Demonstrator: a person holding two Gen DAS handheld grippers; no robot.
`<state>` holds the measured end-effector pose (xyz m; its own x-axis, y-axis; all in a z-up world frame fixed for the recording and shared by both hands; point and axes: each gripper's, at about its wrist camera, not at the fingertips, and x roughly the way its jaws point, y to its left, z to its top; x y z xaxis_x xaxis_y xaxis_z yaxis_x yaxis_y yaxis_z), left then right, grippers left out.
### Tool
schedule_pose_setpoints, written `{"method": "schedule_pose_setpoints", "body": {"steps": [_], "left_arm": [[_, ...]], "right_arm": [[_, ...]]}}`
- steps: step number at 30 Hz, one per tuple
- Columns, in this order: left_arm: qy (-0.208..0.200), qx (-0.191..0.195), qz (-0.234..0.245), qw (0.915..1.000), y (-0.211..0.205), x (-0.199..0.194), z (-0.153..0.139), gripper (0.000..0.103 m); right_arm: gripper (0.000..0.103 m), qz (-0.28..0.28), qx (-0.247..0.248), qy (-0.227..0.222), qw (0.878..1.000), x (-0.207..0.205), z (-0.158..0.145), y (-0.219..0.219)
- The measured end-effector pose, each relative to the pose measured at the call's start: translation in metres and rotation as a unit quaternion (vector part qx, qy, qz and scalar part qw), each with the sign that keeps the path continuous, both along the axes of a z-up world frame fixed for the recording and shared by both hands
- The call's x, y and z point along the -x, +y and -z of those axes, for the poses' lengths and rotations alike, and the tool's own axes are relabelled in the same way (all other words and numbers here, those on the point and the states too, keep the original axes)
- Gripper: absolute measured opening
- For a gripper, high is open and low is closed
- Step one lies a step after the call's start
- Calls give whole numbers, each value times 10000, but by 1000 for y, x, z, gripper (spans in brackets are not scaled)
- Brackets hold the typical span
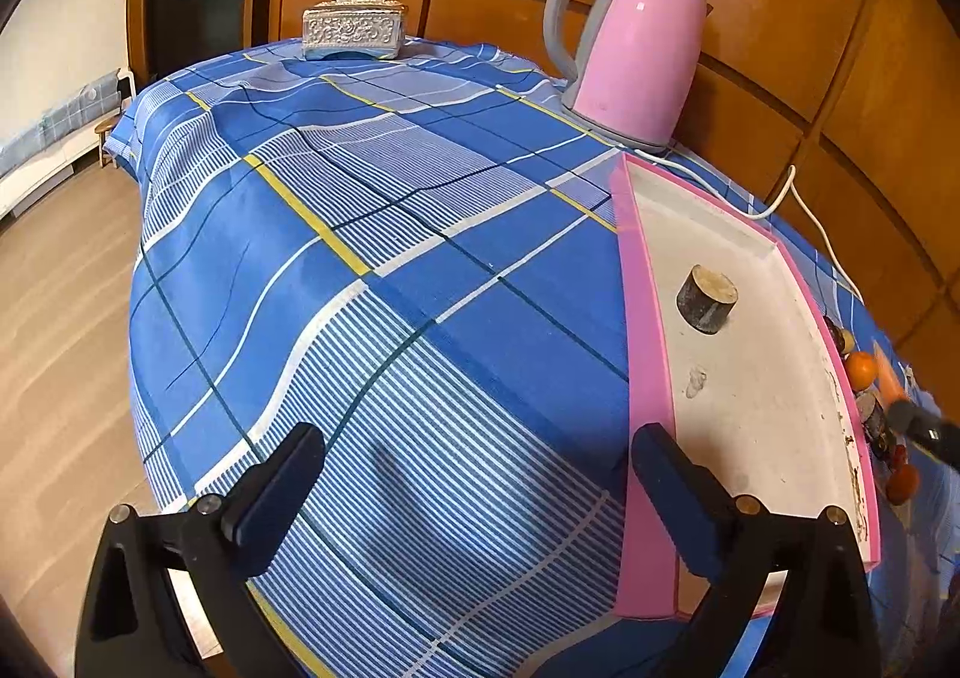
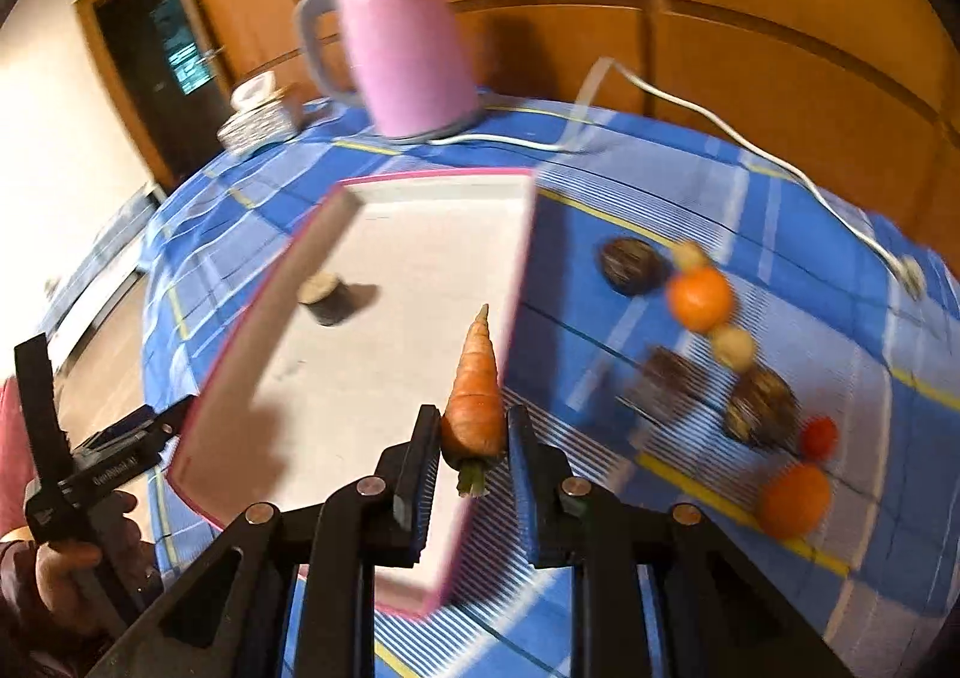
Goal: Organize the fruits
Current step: 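Lower the carrot into the tray beside the cylindrical piece and open the right tool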
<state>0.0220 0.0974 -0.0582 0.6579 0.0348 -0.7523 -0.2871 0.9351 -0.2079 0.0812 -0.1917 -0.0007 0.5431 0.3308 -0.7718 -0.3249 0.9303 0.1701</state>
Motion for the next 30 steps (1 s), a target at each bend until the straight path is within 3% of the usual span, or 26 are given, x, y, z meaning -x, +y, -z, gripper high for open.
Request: {"method": "schedule_pose_setpoints", "body": {"steps": [7, 16, 18, 30], "left_arm": [[-1, -8, -5, 10000, 0, 0, 0, 103], [-12, -20, 7, 10000, 1, 1, 0, 103], [-13, -20, 8, 10000, 1, 1, 1, 103], [18, -26, -11, 10000, 0, 2, 0, 103]], "right_arm": [[22, -456, 262, -31, 9986, -36, 4, 46], [25, -381, 376, 82, 9985, -90, 18, 73], [30, -316, 343, 45, 9989, -91, 17, 73], [31, 214, 146, -231, 9994, -52, 6, 40]]}}
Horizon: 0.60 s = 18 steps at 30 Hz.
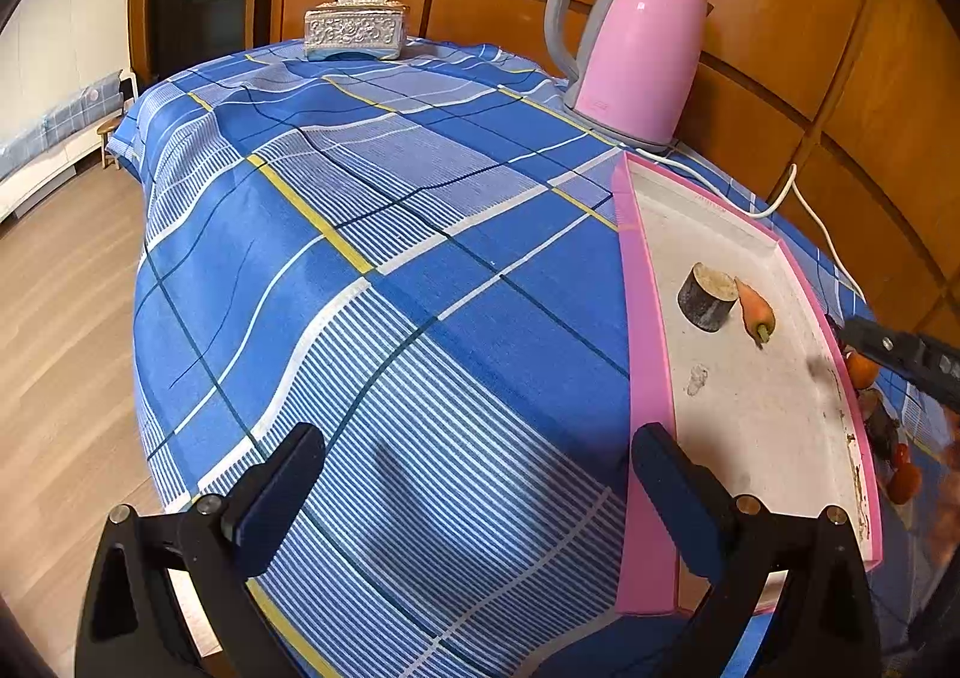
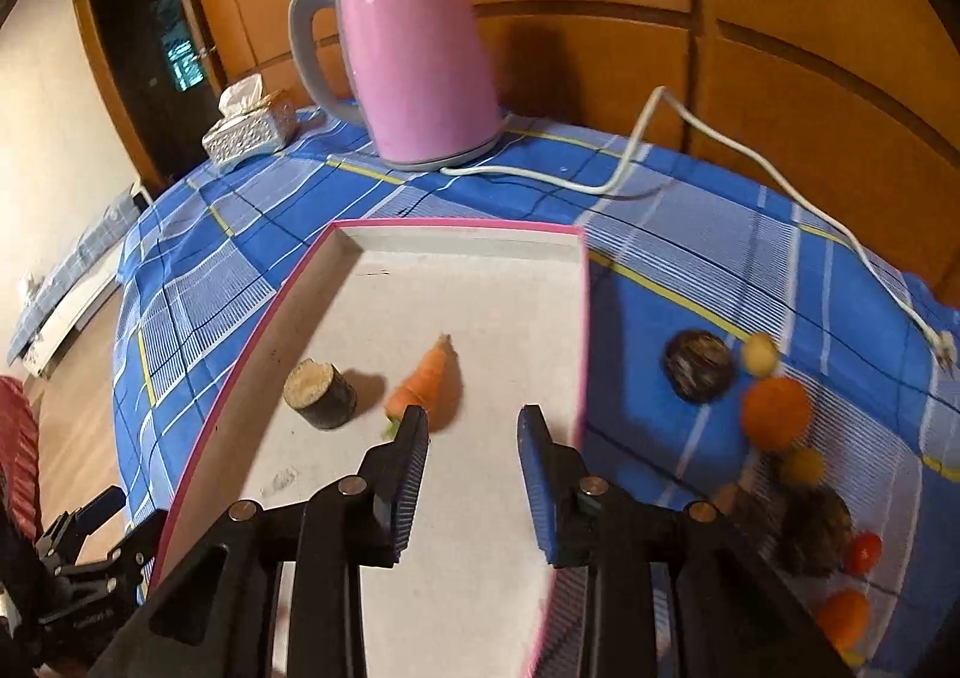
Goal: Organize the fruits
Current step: 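Withdraw the right tool from the tray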
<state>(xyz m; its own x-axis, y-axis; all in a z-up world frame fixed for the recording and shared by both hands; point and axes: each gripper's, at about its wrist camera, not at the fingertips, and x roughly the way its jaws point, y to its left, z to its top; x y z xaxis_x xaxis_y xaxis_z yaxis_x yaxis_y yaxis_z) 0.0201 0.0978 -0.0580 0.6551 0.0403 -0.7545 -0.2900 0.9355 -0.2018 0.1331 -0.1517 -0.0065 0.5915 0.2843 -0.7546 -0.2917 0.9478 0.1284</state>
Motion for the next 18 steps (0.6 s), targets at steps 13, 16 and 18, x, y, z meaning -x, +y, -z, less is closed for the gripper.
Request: {"method": "schedule_pose_setpoints", "body": {"steps": [13, 16, 18], "left_arm": [[43, -34, 16, 10000, -1, 3, -2, 103], [50, -39, 14, 10000, -1, 3, -2, 103], [52, -46, 15, 10000, -2, 3, -2, 103]], "right_arm": [[34, 795, 124, -98, 9967, 52, 3, -54], [34, 1095, 127, -75, 9939, 63, 8, -76], [34, 1241, 176, -71, 9921, 70, 10, -86]]}}
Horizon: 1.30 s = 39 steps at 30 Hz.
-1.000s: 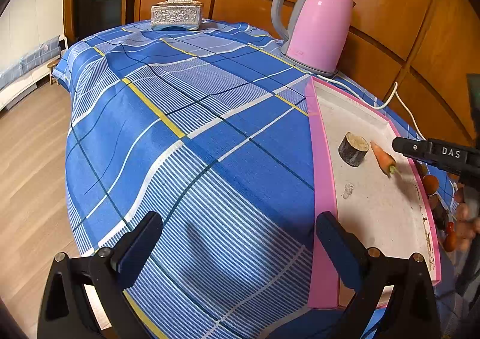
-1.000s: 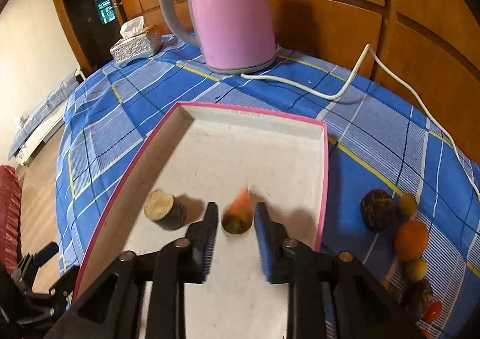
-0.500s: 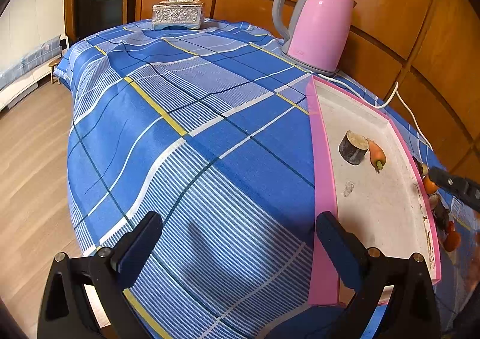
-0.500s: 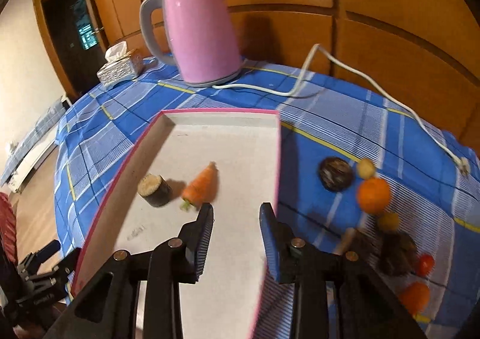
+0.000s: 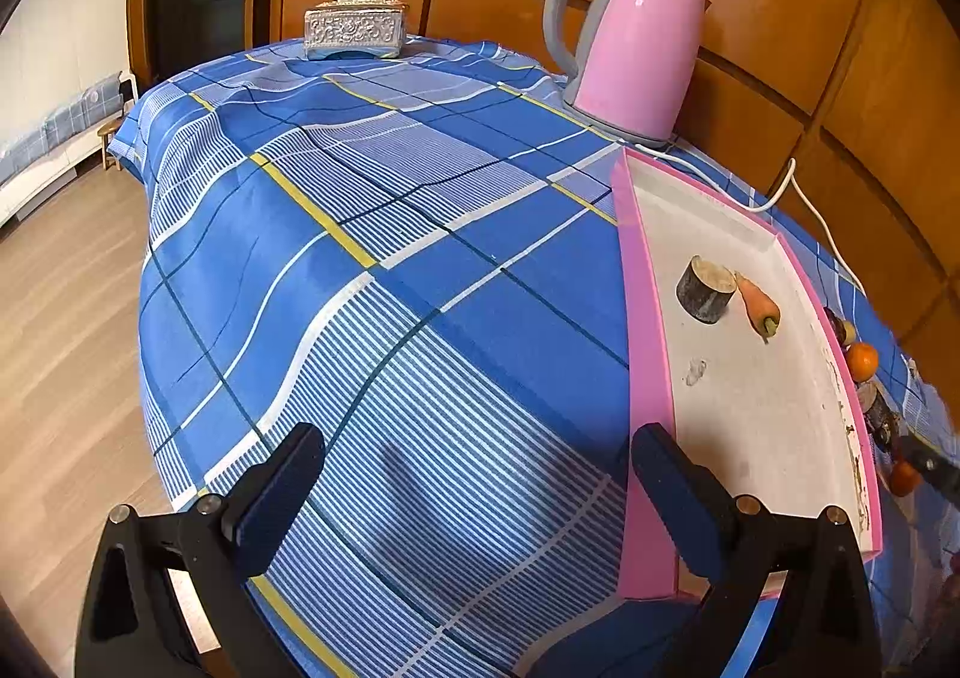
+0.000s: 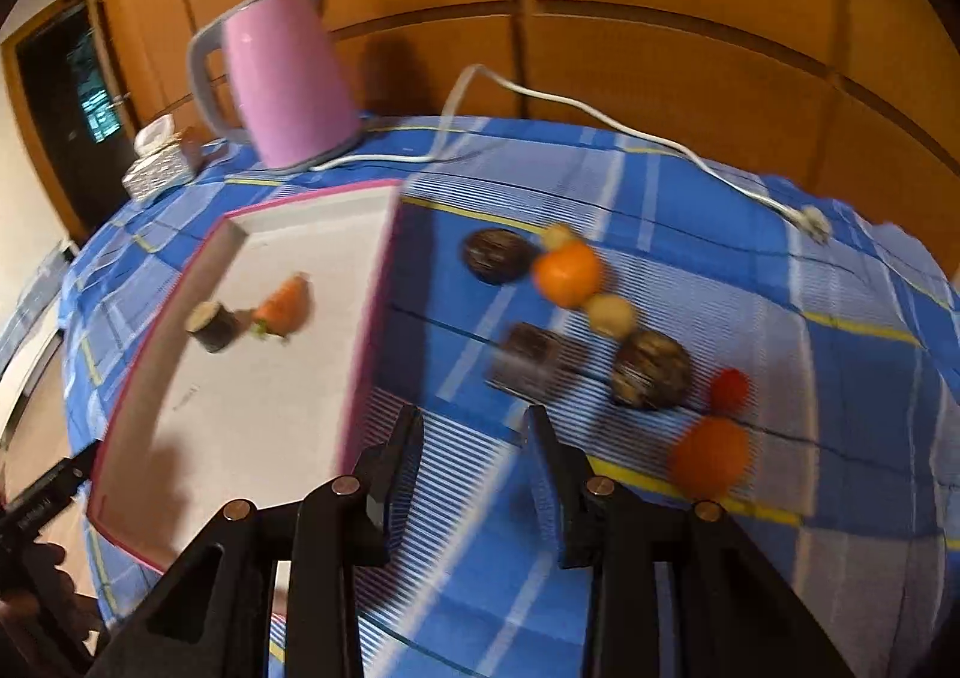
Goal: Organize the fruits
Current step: 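Withdraw the right tool from the tray, then move the left tool to the dark round brown item and close on it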
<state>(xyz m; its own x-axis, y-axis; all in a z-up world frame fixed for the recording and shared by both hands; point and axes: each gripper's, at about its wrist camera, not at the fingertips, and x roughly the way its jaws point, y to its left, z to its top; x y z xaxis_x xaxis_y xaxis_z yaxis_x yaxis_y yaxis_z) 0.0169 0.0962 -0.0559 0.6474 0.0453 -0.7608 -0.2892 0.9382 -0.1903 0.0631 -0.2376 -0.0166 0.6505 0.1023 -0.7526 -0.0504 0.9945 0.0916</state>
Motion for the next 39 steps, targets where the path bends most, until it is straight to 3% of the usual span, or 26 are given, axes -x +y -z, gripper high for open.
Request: {"method": "schedule_pose_setpoints", "body": {"steps": [8, 13, 19, 26, 31, 36, 39], "left_arm": [[-125, 36, 48, 9999, 1, 2, -5, 103], [-227, 14, 112, 9997, -1, 1, -12, 103], [-340, -34, 268, 9991, -6, 1, -20, 103], [-509, -89, 719, 9961, -22, -3, -39, 103], [-666, -309, 1305, 9887, -53, -8, -59, 103], [-681, -320, 2060, 9757, -92, -22, -73, 102], [-736, -352, 2564, 9631, -122, -31, -81, 101]], "right_arm": [[35, 1017, 151, 42, 9947, 28, 18, -55], [35, 2040, 170, -37, 9788, 47, 24, -97], [35, 2733, 187, 78, 9617, 57, 35, -128], [38, 2833, 348, 39, 9584, 61, 45, -132], [42, 2815, 340, -118, 9589, 60, 47, -130], [48, 2781, 312, -229, 9598, 61, 49, -128], [50, 2762, 288, -269, 9603, 61, 49, -128]]}}
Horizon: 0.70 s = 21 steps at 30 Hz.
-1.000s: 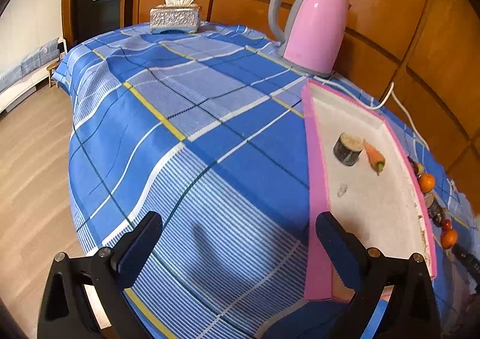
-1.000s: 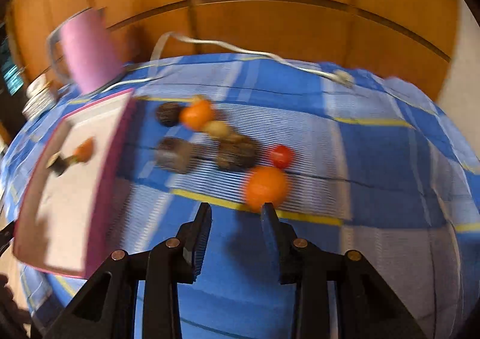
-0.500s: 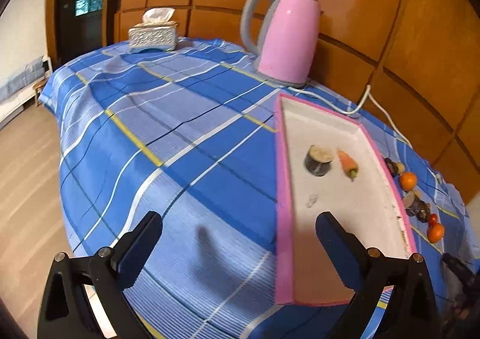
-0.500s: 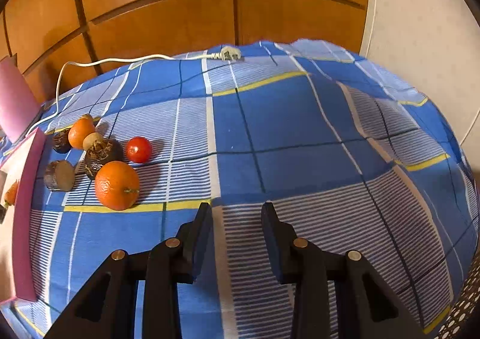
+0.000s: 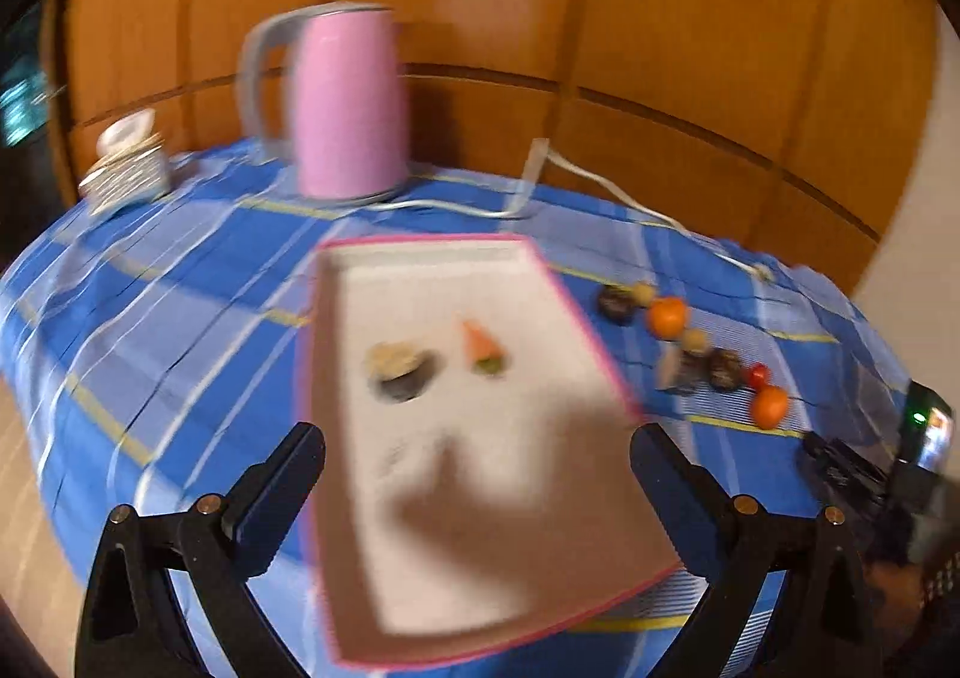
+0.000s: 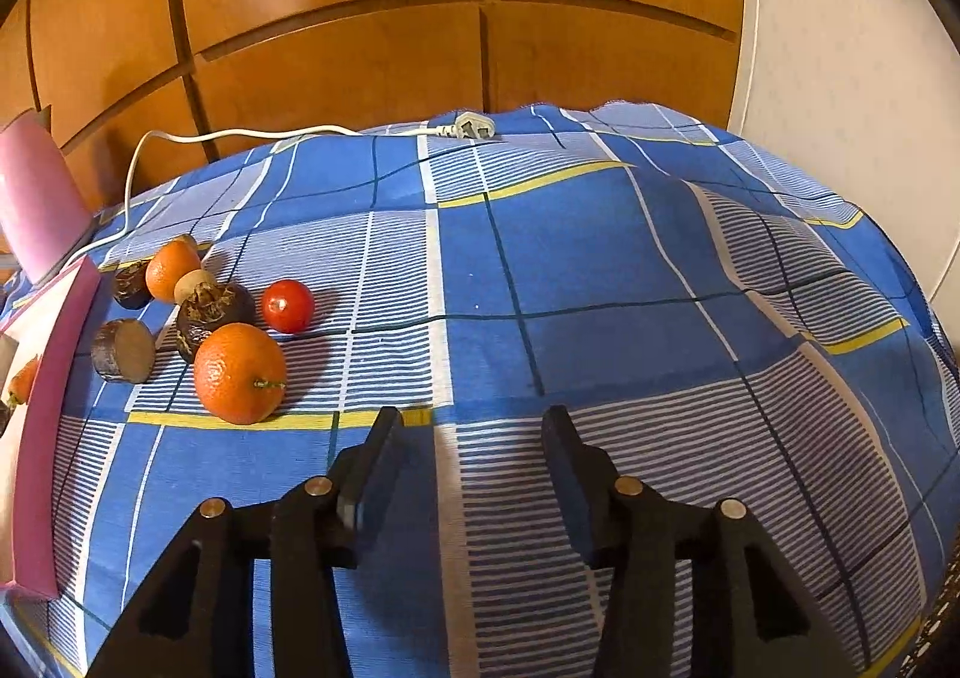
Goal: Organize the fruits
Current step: 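Move the left tool to the dark round brown item and close on it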
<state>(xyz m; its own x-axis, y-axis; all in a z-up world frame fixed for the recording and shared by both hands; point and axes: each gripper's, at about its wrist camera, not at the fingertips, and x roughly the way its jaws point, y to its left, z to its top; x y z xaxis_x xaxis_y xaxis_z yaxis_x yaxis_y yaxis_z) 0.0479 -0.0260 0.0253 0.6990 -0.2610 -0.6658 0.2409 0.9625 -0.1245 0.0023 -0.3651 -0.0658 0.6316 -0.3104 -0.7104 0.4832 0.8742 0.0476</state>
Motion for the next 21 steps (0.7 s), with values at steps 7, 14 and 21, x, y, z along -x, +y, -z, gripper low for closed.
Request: {"method": "schedule_pose_setpoints", "body": {"steps": [7, 14, 21], "left_arm": [[198, 187, 626, 9977, -51, -23, -3, 99], [752, 443, 977, 9914, -83, -58, 7, 75], [966, 324, 1092, 9888, -112, -99, 16, 60]], "right_arm": [[53, -33, -39, -86, 10000, 2, 1, 1], [55, -29, -56, -144, 9999, 2, 1, 2], [59, -85, -45, -164, 9998, 2, 2, 3]]}}
